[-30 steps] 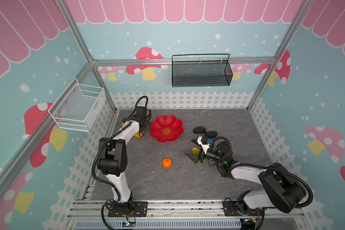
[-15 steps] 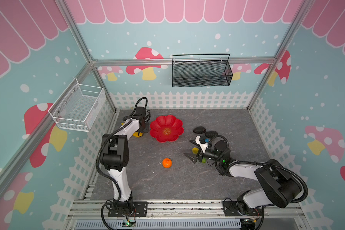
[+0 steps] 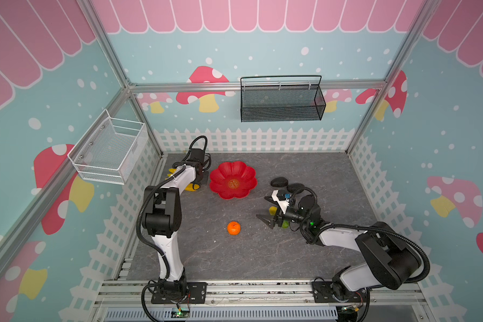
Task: Place and organize the fake fruits in the fruit bowl
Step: 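Lift the banana bunch with the left gripper and lower it into the red bowl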
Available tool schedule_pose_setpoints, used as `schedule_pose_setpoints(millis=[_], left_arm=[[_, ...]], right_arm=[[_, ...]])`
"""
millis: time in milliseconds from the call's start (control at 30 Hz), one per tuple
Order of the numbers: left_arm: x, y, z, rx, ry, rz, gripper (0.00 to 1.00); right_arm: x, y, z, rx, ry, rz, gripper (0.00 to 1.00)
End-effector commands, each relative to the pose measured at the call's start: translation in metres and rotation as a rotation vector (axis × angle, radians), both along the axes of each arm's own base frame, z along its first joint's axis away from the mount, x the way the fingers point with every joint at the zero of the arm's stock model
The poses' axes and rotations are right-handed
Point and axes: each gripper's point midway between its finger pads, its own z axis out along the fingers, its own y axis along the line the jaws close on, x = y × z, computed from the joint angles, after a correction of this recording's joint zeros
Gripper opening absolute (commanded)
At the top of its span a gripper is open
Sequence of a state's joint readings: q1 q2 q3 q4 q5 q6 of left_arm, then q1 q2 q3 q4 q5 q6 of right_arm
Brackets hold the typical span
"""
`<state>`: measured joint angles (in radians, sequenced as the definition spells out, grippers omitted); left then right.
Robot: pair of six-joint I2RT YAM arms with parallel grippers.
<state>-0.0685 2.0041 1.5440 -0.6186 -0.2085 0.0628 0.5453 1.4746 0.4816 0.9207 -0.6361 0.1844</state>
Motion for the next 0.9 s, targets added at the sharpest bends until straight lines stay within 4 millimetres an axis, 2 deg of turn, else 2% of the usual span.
schedule_pose_setpoints(millis=[0,100,200,300,367,467,600,733,867], left_arm=[[-0.016,-0.003,0.033,-0.008,-0.026,0.011,0.06],[-0.028,-0.029,0.072,-0.022,-0.092,0.001,0.06],[-0.045,-0.071,0.109,-0.067,-0.153,-0.039,0.06],[-0.059,-0.113,0.131,-0.159,-0.171,-0.090,0.05],[-0.065,-0.142,0.138,-0.200,-0.173,-0.140,0.04],[-0.069,-0.184,0.133,-0.271,-0.143,-0.201,0.04],[-0.062,-0.218,0.109,-0.303,-0.061,-0.223,0.04],[-0.052,-0.235,0.095,-0.284,-0.032,-0.221,0.04],[-0.039,-0.242,0.086,-0.275,-0.021,-0.221,0.04]], right_arm=[[0.006,0.001,0.008,-0.018,-0.022,-0.023,0.98],[0.014,-0.002,0.007,-0.029,0.004,-0.060,0.98],[0.017,-0.004,0.004,-0.022,0.034,-0.071,0.98],[0.020,-0.005,0.005,-0.013,0.046,-0.076,0.98],[0.021,-0.007,0.005,-0.011,0.049,-0.087,0.98],[0.023,-0.009,0.004,-0.011,0.051,-0.099,0.98],[0.027,-0.016,0.004,-0.007,0.049,-0.137,0.98],[0.037,-0.032,0.002,-0.003,0.054,-0.223,0.98],[0.040,-0.040,0.006,0.020,0.059,-0.247,0.98]])
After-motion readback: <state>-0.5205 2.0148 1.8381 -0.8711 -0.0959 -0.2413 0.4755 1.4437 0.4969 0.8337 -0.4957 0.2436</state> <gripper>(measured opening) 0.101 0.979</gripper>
